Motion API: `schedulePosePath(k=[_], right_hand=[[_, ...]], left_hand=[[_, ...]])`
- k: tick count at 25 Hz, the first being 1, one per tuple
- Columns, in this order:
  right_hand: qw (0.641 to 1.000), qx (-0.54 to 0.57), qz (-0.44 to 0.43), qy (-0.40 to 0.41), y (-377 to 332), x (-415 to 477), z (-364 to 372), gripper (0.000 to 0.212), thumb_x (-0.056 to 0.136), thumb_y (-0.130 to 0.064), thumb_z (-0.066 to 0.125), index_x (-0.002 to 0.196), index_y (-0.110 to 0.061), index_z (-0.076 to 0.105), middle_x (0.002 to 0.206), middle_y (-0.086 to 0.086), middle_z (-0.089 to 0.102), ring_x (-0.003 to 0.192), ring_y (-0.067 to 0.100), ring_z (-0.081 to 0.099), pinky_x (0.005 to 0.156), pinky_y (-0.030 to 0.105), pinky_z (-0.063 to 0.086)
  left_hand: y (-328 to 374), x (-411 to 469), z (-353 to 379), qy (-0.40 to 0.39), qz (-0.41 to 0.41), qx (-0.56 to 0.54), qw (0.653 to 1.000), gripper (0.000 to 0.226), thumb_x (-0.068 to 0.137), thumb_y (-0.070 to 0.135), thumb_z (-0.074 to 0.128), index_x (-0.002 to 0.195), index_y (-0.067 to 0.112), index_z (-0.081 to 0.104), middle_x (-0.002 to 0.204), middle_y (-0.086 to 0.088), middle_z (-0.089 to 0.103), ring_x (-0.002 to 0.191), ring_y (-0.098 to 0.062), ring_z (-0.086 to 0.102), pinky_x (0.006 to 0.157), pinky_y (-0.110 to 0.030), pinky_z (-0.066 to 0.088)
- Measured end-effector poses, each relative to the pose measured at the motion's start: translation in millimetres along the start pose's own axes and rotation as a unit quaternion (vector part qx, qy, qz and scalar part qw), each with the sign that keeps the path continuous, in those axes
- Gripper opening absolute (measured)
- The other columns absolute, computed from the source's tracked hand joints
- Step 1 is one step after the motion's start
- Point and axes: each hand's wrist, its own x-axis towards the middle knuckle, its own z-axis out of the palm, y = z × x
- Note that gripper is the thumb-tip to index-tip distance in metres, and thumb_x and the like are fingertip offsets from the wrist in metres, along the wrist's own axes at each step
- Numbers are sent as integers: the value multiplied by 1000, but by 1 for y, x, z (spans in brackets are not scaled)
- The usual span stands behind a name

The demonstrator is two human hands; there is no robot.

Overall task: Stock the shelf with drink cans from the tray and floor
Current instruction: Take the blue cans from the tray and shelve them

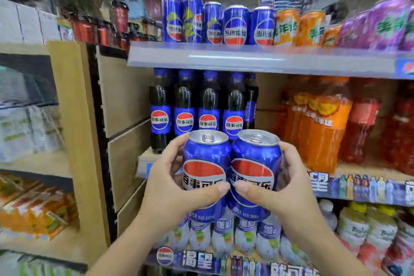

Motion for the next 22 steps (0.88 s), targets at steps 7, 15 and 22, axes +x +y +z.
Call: schedulePosePath(k=[7,15,22], right_hand=[[995,-2,-95,24,-52,100,11,61,55,-26,86,108,-25,57,102,-4,74,90,14,72,69,22,57],[992,29,-119,-4,-126,235,-26,67,65,-7,78,125,-3,47,107,13,67,96,30,70,80,43,59],[996,-43,-75,25,-117,294,-51,66,65,-14,82,123,-9,50,105,6,69,83,15,72,62,24,57]], left_hand=[[49,111,-10,-33,111,2,993,73,47,34,87,115,28,60,102,5,74,88,-11,72,69,-22,57],[121,251,27,5,207,34,978,76,48,47,85,115,23,58,104,3,70,88,-7,71,71,-22,57],[107,318,51,-3,161,107,981,80,50,42,90,116,25,50,104,8,61,89,-3,64,62,-14,52]])
